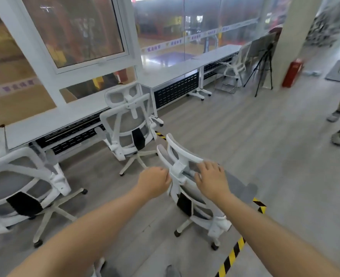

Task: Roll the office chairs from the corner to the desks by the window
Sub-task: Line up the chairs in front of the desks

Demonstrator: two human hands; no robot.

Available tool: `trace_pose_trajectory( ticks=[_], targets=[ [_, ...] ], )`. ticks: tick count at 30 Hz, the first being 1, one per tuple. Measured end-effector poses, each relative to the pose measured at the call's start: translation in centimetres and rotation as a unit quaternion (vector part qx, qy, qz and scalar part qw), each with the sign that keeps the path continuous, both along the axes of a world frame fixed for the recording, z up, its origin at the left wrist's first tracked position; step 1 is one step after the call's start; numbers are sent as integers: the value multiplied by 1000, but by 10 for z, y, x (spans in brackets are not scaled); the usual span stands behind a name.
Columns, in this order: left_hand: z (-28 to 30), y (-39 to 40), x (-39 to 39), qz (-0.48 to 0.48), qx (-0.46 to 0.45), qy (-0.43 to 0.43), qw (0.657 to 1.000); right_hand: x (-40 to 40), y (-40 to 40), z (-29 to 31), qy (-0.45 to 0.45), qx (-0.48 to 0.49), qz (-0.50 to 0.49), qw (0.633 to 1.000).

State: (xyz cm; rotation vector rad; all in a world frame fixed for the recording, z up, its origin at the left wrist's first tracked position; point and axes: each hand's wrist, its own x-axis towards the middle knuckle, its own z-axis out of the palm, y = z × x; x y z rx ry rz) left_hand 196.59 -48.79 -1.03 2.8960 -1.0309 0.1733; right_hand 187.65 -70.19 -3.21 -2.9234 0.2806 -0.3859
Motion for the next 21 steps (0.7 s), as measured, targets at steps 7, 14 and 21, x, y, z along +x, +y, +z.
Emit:
trace_pose_trajectory(
  ticks=[7,14,21],
  targets=[
    [-25,-74,130,-127,-52,-46,989,92,-21,-12,67,28,-32,997],
    [-32,-126,231,-247,-5,7,969,155,-48,-22,-24,-20,-80,996],
    [-44,-142,270,-229,-50,18,972,197,-77,-22,-56,-74,-29,995]
  ],
)
